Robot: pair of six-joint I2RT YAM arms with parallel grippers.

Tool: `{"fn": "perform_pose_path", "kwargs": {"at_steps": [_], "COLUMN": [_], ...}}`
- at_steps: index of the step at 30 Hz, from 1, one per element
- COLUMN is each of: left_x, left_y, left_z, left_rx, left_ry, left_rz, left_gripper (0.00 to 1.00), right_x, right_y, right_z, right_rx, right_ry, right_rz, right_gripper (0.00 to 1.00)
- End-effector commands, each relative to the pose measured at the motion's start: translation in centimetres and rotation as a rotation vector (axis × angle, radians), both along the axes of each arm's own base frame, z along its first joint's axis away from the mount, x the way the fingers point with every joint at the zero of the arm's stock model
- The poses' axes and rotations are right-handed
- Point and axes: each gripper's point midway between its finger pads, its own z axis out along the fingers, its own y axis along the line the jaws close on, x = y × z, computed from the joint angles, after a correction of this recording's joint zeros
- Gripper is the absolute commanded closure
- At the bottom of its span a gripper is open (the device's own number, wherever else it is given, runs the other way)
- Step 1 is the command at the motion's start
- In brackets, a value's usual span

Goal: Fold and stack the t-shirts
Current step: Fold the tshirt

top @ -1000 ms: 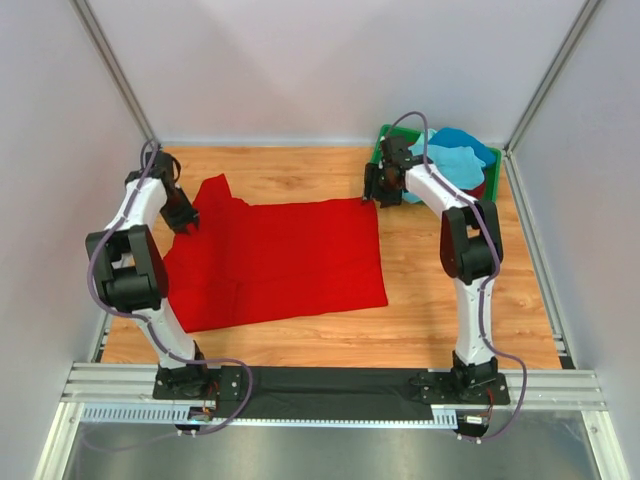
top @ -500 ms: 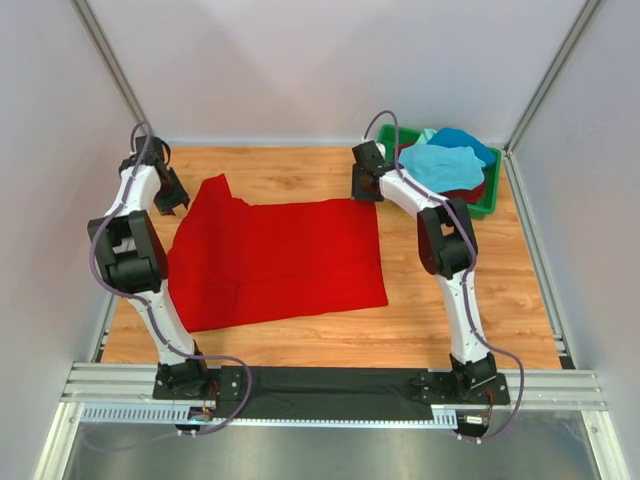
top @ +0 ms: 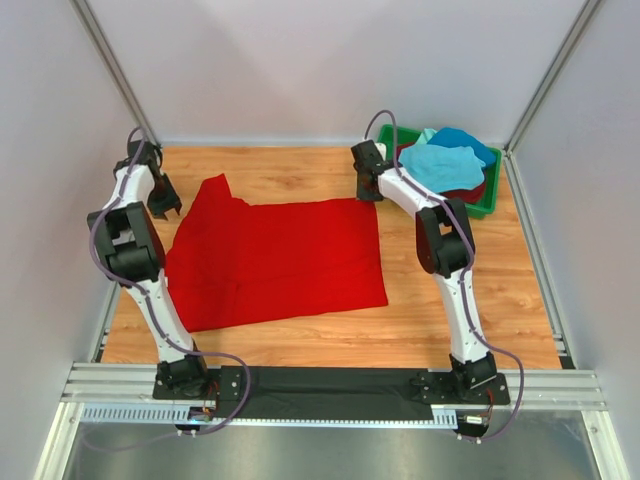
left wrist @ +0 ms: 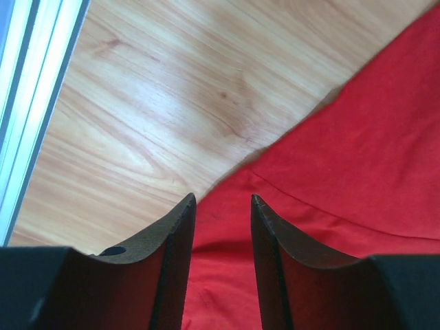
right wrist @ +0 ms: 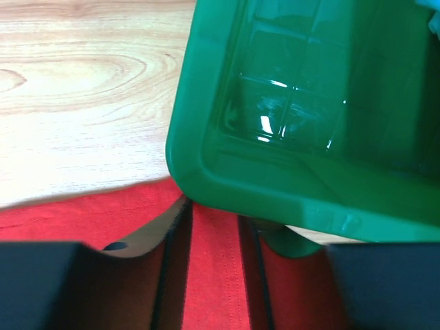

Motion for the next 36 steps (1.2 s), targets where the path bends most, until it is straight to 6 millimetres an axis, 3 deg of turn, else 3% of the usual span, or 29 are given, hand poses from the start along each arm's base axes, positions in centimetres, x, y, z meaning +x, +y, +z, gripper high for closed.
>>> {"fn": "perform_pose_path", "kwargs": {"at_steps": [1, 6, 14, 17, 19, 21, 24, 32, 36], "left_x": [1.3, 1.8, 1.2, 1.1, 1.5, 2.2, 3.5, 5.7, 6.1], "left_y": [0.4, -0.2, -2.1, -2.2, -2.0, -1.7, -1.8, -3.8, -3.6], "left_z": [0.6, -1.6, -4.3, -4.8, -4.8, -4.2, -2.7, 1.3, 3.1], "left_rx": [0.031, -0.018, -0.126, -0.131, -0.127, -0.122, -0.117, -0.093, -0.071], "left_ry": [-0.02, 0.024, 0.077, 0.092, 0.086, 0.072, 0.024, -0.081, -0.121], "left_rz": [-0.063, -0.128, -0.181, -0.188, -0.187, -0.176, -0.177, -0.213, -0.19], "left_gripper": [0.54, 0.54, 0.55, 0.63, 0.77, 0.85, 1.0, 1.0, 1.0], "right_x": [0.6, 0.7, 0.4, 0.1, 0.0, -0.2, -0.4, -0.1, 0.4], "right_y": [-0.1, 0.4, 0.7, 0.6, 0.5, 0.2, -0.7, -1.9, -2.2], "right_z": [-0.7, -0.6, -0.7, -1.1, -1.0, -0.8, 0.2, 4.4, 5.9], "right_rx": [-0.006, 0.018, 0.04, 0.038, 0.035, 0.015, 0.009, 0.044, 0.044], "right_ry": [0.002, 0.001, 0.013, 0.02, 0.02, 0.019, 0.004, -0.087, -0.119], "right_rz": [0.001, 0.019, 0.027, 0.025, 0.024, 0.018, 0.007, 0.035, 0.054], "right_gripper": [0.69, 0.81, 0.81, 0.84, 0.91, 1.0, 1.0, 1.0, 1.0]}}
